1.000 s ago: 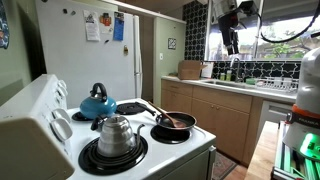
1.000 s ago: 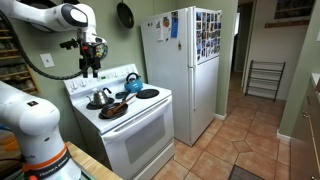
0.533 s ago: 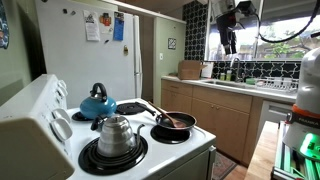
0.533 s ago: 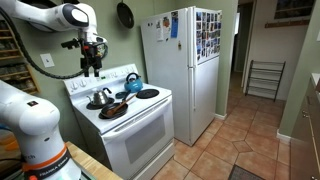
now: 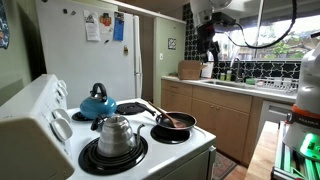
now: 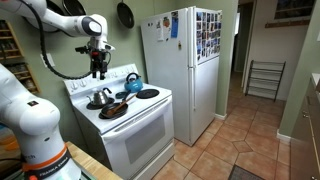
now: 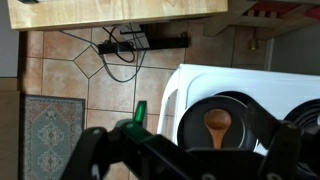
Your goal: Use the wooden spoon to stir the contents of the pan
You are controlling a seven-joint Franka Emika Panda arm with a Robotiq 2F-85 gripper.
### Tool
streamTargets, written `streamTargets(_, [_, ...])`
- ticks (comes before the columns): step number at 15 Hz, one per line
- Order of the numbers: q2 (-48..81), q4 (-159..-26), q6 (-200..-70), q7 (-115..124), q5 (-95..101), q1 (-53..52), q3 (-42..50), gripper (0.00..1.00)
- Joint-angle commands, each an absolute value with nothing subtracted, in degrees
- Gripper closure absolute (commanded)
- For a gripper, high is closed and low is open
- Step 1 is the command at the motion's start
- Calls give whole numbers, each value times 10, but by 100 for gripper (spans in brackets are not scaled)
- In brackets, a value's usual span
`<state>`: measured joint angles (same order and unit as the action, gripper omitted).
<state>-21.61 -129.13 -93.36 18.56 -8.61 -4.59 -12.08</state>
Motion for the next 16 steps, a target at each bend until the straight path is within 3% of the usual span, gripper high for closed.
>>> streamTargets(1, [-137,-1259,-967,256,-101,-53,-138,0])
streamTargets(9, [-46,-1260,-1152,334,-69,-78,-147,0])
streamTargets(16, [-48,-1261,-1149,320,-78,-84,-137,0])
